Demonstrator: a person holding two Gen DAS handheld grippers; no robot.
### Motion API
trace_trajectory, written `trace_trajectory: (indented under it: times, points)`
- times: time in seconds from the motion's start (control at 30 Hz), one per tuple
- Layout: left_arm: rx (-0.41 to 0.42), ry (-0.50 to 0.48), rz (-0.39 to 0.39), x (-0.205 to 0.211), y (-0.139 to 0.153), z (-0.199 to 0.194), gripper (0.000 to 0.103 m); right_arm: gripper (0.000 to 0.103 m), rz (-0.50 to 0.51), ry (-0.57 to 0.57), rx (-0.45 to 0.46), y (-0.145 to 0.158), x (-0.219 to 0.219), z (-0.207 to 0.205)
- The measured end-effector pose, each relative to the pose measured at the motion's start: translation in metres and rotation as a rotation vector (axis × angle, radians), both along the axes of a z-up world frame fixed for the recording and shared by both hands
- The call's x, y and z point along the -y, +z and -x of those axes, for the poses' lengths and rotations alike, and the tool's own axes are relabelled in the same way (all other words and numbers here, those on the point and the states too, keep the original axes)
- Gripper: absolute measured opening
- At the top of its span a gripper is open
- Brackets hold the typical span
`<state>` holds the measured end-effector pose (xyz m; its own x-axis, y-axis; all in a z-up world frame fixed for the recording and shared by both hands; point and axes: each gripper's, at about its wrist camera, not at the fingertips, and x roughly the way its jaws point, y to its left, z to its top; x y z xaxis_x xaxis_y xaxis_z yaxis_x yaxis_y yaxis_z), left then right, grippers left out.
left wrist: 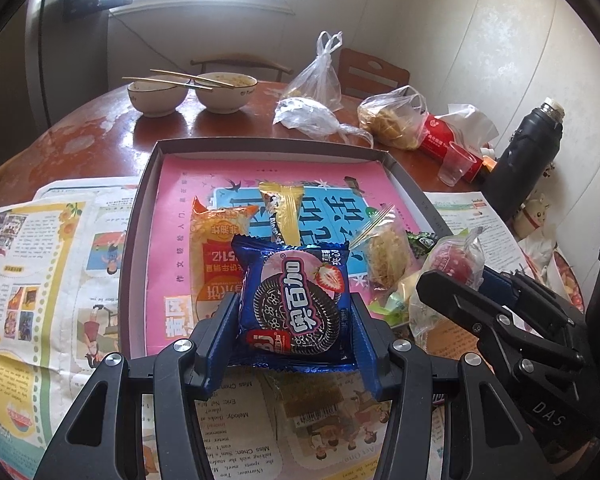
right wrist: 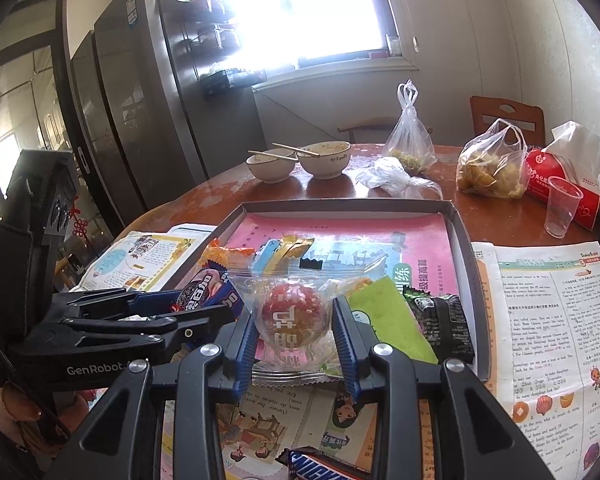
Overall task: Organize snacks
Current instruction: 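Lift both packs and carry them over the pink-lined tray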
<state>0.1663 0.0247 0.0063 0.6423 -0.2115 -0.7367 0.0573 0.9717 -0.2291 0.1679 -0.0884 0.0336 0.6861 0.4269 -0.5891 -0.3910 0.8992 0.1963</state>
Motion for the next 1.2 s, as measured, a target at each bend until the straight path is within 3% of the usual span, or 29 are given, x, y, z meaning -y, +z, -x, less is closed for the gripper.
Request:
trace_trajectory:
  times: [0.6,1.2]
  points:
    - [0.003,0.001,-0.026,0.003,-0.005,-0.008,0.055,0.036,0.016,0.03,-0.019,-0.012,-0.009,-0.007]
    - [-0.007,-0.002,-0.067,0.012,-0.011,-0.019,0.055,0.037,0.024,-0.034,-0.027,-0.022,0.0,-0.023]
